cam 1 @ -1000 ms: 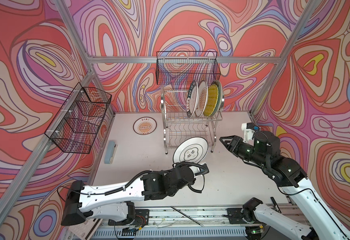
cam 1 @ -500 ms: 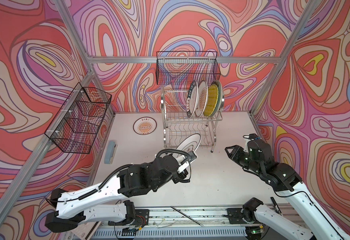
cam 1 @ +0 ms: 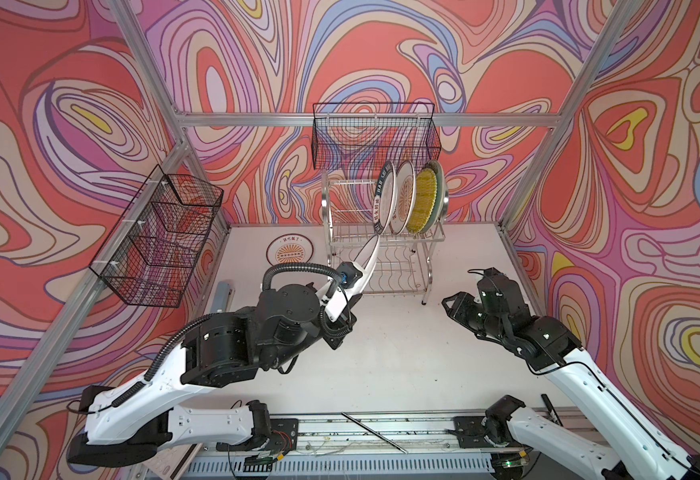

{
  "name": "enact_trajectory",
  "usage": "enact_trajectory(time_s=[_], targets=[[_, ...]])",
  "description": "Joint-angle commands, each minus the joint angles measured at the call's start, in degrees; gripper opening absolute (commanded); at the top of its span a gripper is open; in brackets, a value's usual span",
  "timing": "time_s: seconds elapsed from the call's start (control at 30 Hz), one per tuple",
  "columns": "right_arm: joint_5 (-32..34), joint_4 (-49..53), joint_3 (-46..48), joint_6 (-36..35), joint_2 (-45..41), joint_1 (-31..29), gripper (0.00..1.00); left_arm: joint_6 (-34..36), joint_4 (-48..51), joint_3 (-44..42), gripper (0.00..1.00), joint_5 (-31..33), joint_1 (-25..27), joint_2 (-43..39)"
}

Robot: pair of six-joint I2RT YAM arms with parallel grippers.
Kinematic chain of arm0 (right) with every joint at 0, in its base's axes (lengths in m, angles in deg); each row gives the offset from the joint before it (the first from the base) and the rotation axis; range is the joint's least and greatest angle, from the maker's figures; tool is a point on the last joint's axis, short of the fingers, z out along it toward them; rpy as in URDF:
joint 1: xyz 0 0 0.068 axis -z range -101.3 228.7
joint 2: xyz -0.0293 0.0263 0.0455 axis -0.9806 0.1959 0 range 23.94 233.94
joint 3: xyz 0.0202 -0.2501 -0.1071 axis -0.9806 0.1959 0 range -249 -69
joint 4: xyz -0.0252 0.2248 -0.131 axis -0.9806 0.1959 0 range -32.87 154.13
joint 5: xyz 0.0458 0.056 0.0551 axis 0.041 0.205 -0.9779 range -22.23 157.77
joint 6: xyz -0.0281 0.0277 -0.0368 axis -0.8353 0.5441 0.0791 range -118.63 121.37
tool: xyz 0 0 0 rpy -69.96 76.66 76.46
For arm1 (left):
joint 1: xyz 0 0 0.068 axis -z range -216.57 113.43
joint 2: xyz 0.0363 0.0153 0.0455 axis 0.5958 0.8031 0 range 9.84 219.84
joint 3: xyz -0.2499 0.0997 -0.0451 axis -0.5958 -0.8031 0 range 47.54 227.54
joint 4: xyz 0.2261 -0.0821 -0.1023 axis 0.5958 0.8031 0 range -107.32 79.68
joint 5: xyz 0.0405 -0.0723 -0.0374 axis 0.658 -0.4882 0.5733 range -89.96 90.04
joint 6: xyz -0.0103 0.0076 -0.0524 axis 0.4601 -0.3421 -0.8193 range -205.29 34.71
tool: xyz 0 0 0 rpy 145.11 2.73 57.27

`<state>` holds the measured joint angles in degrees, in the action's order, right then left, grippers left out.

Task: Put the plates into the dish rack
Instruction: 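Lower the plate into the rack's upper tier slot with the left gripper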

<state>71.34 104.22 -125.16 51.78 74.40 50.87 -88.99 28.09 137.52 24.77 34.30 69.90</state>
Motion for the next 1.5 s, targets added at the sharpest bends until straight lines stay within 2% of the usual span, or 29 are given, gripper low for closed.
enact_trajectory(time_s=[0.0,0.13,0.3,0.43,0.67,0.77,0.87,1.17,1.47], targets=[[-1.83,-1.37,0.70,-1.02,0.81,-0.25,0.44,-2.31,-0.23,4.52,0.00,5.59,-0.17,0.70],[-3.77,-3.34,1.38,-0.75,1.52,-0.21,0.44,-2.01,-2.56,8.74,0.00,5.70,-0.22,1.77],[-6.63,-6.73,2.00,-0.16,2.18,-0.20,0.44,0.17,-10.84,11.32,0.00,7.07,-0.38,1.79],[-7.92,-7.70,2.20,0.03,2.41,-0.16,0.44,0.86,-10.85,16.71,0.00,8.36,-2.15,5.36],[-8.42,-8.67,2.53,0.17,1.61,-0.23,0.44,-3.64,-6.47,27.18,0.00,-0.83,-11.62,14.73],[-8.99,-9.66,2.94,0.65,1.31,-0.21,0.44,-7.23,-5.73,29.80,0.00,-7.68,-17.59,17.88],[-10.08,-10.44,3.45,1.11,1.29,-0.25,0.44,-8.81,-6.09,30.79,0.00,-10.34,-21.29,20.62],[-10.31,-9.61,3.44,1.18,0.53,-0.21,0.43,-10.21,-12.91,29.00,0.00,-13.92,-26.95,25.23],[-10.01,-8.82,3.86,1.32,-0.08,-0.20,0.43,-11.68,-21.17,25.14,0.00,-16.72,-30.06,28.26]])
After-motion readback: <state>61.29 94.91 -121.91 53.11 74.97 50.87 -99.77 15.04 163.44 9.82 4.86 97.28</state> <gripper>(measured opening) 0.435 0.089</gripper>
